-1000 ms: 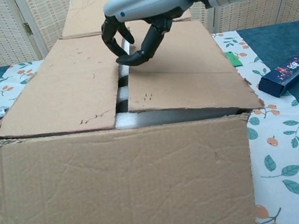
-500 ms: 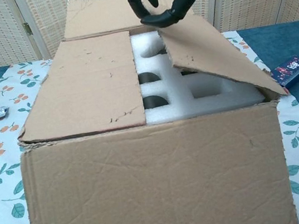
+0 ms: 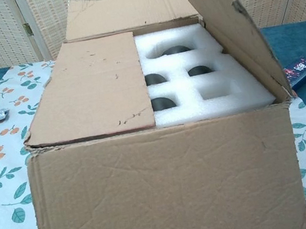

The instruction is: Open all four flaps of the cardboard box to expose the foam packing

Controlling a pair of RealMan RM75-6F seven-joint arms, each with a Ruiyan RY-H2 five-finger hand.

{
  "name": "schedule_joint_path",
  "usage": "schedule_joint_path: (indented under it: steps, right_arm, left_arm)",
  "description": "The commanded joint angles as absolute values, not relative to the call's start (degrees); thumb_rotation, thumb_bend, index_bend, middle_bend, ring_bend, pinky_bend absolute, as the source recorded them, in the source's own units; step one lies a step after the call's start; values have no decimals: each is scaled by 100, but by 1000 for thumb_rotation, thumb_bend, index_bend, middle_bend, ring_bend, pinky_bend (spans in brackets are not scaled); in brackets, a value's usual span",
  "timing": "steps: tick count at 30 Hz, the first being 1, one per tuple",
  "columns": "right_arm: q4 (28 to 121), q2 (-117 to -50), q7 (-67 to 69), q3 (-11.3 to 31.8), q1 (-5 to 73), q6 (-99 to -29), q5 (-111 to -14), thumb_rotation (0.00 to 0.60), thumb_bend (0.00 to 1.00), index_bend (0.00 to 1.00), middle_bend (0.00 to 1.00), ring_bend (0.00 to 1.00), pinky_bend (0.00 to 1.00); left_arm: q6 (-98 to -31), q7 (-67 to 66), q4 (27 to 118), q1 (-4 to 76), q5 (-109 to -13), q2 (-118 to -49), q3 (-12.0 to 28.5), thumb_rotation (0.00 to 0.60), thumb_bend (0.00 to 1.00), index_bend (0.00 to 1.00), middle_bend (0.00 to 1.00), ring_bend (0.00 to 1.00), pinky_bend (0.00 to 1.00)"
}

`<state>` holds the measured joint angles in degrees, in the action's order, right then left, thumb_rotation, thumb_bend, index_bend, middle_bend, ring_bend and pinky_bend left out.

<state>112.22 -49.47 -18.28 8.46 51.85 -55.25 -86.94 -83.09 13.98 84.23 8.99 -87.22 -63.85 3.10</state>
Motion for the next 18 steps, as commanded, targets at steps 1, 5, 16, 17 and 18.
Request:
schedule_joint_path:
  steps: [1, 5, 16, 17, 18]
  right_arm:
    - [11275, -4816, -1692, 842, 5034, -5686, -8864, 250, 539, 516, 374, 385, 224]
    - [11331, -4624, -1524, 837, 4827, -5916, -9104, 249, 538, 517, 374, 381, 224]
    - [11411, -4210, -1425, 620, 4100, -6589, -9776, 250, 539, 518, 377, 376, 224]
    - [11417, -4179, -1406, 613, 4040, -6662, -9829, 251, 539, 518, 377, 376, 224]
    - [11425, -4134, -1381, 607, 3964, -6756, -9891, 251, 539, 518, 377, 376, 224]
  left_arm:
    - [-8295, 1374, 8425, 907, -8712, -6394, 312, 600, 99, 0, 0, 0, 0]
    - [-8240, 1348, 8414, 928, -8678, -6409, 315, 600, 99, 0, 0, 0, 0]
    - [-8133, 1247, 8383, 979, -8618, -6473, 320, 600, 99, 0, 0, 0, 0]
    - [-8120, 1243, 8380, 985, -8617, -6477, 317, 600, 99, 0, 0, 0, 0]
    - [-8105, 1234, 8378, 993, -8614, -6481, 316, 600, 99, 0, 0, 0, 0]
